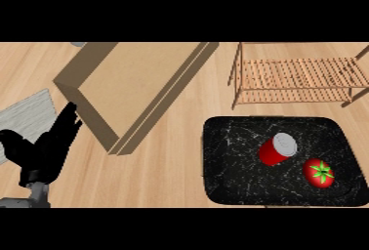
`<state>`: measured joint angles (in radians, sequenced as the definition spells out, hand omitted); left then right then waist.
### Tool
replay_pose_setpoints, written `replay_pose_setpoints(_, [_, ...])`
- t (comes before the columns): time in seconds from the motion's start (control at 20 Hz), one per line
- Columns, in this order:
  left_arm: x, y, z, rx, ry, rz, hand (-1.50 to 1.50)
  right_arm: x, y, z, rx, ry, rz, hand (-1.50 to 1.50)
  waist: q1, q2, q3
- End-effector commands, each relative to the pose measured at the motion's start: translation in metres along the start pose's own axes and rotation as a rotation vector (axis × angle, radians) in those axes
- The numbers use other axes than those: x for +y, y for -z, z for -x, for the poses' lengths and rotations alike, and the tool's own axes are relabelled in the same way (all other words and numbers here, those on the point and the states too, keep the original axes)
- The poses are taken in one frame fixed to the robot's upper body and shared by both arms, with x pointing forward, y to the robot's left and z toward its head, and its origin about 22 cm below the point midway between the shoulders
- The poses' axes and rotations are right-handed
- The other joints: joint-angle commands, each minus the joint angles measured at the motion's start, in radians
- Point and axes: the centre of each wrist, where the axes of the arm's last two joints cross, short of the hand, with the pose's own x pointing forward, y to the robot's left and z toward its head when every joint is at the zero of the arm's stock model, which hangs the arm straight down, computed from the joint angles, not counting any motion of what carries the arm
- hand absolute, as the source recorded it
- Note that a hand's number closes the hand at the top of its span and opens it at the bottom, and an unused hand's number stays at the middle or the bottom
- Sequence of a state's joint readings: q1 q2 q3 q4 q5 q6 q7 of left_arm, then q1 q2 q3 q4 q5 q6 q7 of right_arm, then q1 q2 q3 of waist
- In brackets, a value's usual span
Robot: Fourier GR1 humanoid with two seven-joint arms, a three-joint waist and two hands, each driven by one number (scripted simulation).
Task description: Pick the can from the tray and place it in the tiered shelf
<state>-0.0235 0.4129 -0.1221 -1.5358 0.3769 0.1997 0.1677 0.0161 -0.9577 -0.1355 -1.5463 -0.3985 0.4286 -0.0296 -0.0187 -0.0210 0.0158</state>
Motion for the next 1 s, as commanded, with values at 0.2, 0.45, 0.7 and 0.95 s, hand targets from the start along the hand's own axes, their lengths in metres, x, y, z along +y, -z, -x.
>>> replay_pose_setpoints(0.2, [0.002, -0.006, 0.031, 0.216, 0.014, 0.001, 0.00, 0.024, 0.021, -0.069, 0.138, -0.119, 0.003, -1.50, 0.020, 0.025, -0.021])
replay_pose_setpoints(0.45, [-0.008, 0.003, 0.048, 0.229, 0.019, -0.012, 0.00, 0.066, 0.026, -0.106, 0.225, -0.172, 0.054, -1.50, 0.014, 0.025, -0.020])
replay_pose_setpoints(0.7, [-0.023, -0.004, 0.053, 0.233, 0.017, 0.018, 0.00, 0.093, 0.038, -0.132, 0.339, -0.239, 0.035, -1.50, 0.034, 0.022, -0.018])
replay_pose_setpoints(0.95, [-0.005, 0.005, 0.051, 0.241, 0.009, 0.022, 0.00, 0.110, 0.057, -0.116, 0.395, -0.308, -0.022, -1.50, 0.028, 0.023, -0.017])
